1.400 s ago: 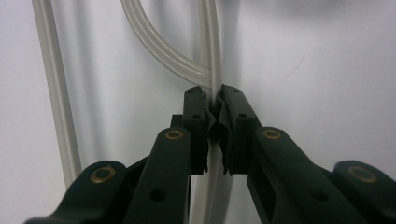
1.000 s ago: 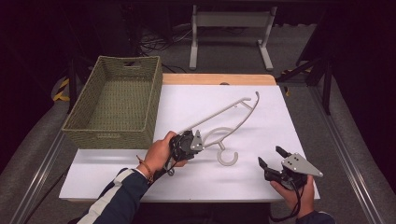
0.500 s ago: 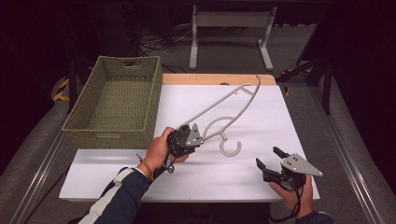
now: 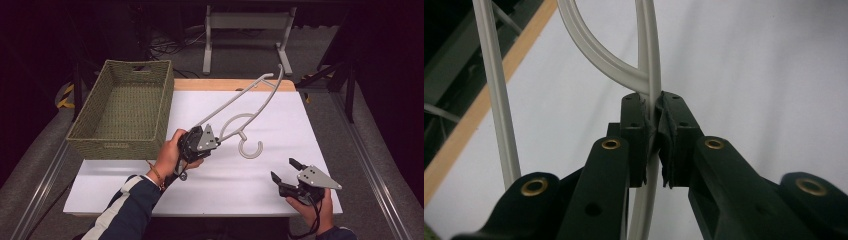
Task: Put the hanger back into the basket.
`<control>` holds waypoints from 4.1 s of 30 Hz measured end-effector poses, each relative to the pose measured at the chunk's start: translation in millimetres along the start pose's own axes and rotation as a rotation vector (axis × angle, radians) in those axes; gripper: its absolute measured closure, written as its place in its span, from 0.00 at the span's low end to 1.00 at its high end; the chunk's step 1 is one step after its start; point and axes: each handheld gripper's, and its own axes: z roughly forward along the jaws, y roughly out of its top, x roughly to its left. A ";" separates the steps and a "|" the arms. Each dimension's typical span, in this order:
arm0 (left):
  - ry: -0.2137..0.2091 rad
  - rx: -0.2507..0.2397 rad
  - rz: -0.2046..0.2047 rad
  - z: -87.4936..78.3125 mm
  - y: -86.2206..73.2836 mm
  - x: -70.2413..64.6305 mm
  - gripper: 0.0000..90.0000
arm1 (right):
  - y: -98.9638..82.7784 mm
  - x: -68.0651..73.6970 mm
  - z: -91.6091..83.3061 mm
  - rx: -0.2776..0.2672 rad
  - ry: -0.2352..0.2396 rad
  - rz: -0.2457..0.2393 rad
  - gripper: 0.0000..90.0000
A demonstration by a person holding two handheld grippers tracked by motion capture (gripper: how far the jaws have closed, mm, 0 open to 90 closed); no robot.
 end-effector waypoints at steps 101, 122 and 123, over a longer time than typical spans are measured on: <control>0.256 0.150 -0.416 -92.5 -138.3 121.1 0.91 | 4.5 5.3 7.3 -0.022 -0.015 -0.046 0.24; 0.251 0.246 -0.428 -77.6 -148.4 123.0 0.91 | 27.1 18.2 30.5 -0.106 -0.016 -0.068 0.16; 0.251 0.246 -0.428 -77.6 -148.4 123.0 0.91 | 27.1 18.2 30.5 -0.106 -0.016 -0.068 0.16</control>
